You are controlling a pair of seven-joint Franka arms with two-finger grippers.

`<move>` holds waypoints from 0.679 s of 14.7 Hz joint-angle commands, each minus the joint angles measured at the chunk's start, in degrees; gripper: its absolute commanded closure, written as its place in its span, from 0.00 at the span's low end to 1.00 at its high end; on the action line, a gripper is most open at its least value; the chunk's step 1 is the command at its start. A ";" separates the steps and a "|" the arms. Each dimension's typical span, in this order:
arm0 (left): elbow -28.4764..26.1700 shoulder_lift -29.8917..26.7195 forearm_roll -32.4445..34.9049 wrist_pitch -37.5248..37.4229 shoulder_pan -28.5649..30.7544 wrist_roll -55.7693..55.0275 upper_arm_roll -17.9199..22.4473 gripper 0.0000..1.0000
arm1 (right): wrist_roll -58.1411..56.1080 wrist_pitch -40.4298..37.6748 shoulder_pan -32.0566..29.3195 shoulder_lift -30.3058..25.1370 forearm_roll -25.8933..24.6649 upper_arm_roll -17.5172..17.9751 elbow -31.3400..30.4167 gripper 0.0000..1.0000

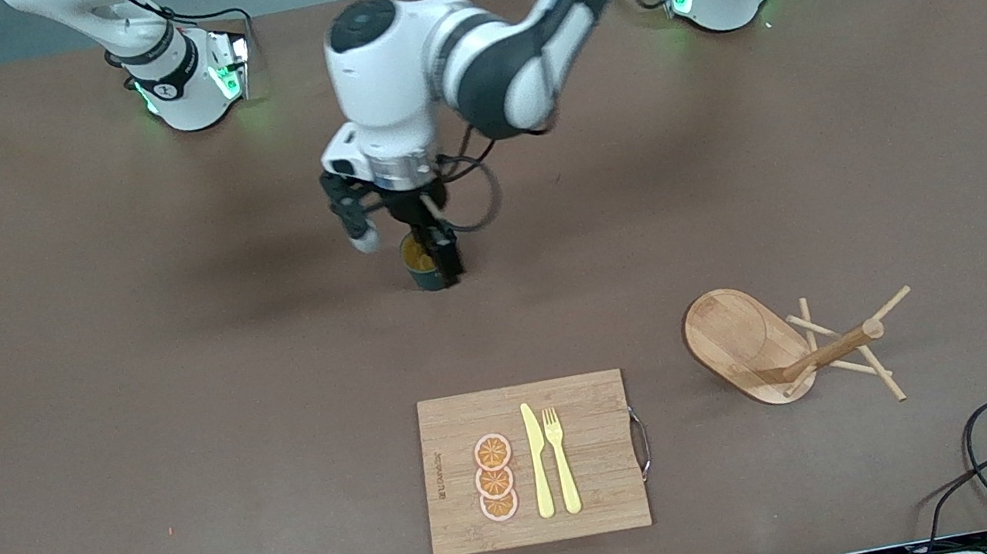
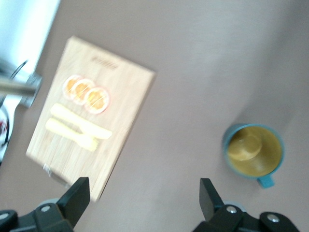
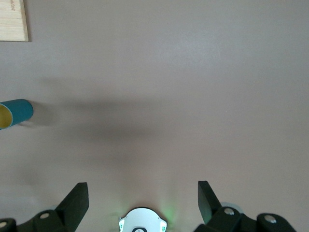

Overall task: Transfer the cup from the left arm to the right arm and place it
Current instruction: 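Raise the left gripper away while the right gripper reaches the mug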

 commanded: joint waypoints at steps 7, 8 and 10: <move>-2.62 -10.57 -3.79 -7.59 18.24 -0.51 -1.07 0.00 | -1.16 4.09 -3.01 9.66 -0.25 0.70 0.09 0.00; -2.62 -11.62 -5.36 -8.55 20.09 -1.12 -0.99 0.00 | -1.16 4.53 -2.93 9.67 -0.33 0.70 -0.09 0.00; -2.62 -13.47 -8.70 -10.48 24.57 -1.22 -0.90 0.00 | 0.32 4.62 -3.02 9.58 -0.24 0.70 -1.14 0.00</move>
